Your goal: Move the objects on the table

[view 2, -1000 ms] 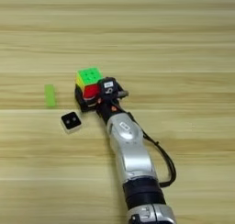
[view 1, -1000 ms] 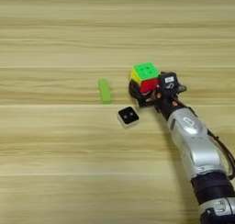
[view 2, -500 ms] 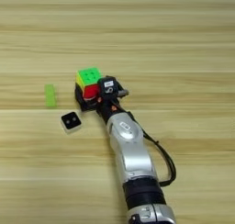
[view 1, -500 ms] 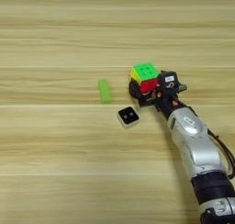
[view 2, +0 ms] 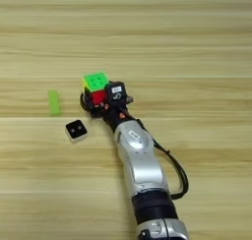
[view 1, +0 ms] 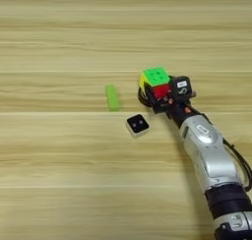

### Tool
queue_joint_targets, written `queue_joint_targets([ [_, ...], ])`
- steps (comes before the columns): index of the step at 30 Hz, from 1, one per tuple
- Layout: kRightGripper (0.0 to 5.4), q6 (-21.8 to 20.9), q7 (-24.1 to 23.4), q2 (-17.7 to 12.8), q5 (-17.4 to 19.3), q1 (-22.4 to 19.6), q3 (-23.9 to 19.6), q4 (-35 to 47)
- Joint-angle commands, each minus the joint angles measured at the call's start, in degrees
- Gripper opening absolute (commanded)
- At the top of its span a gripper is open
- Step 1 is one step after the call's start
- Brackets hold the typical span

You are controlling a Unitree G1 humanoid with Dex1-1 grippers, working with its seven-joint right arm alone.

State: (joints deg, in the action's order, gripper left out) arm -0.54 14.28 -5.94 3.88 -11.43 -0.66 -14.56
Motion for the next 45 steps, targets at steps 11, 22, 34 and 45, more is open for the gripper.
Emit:
queue_joint_targets([
  [11, 3.33, -2.11, -2.06, -3.08, 1.76, -5.04, -5.82, 4.48],
  [22, 3.33, -2.88, -3.67, -9.30, 3.47, -2.69, -15.18, 0.93],
  [34, 3.32, -5.68, -3.03, -9.07, 3.62, -3.86, -15.22, -7.69],
  [45, 4.26, -6.90, -3.20, -8.74, 3.35, -4.38, -14.31, -8.29],
])
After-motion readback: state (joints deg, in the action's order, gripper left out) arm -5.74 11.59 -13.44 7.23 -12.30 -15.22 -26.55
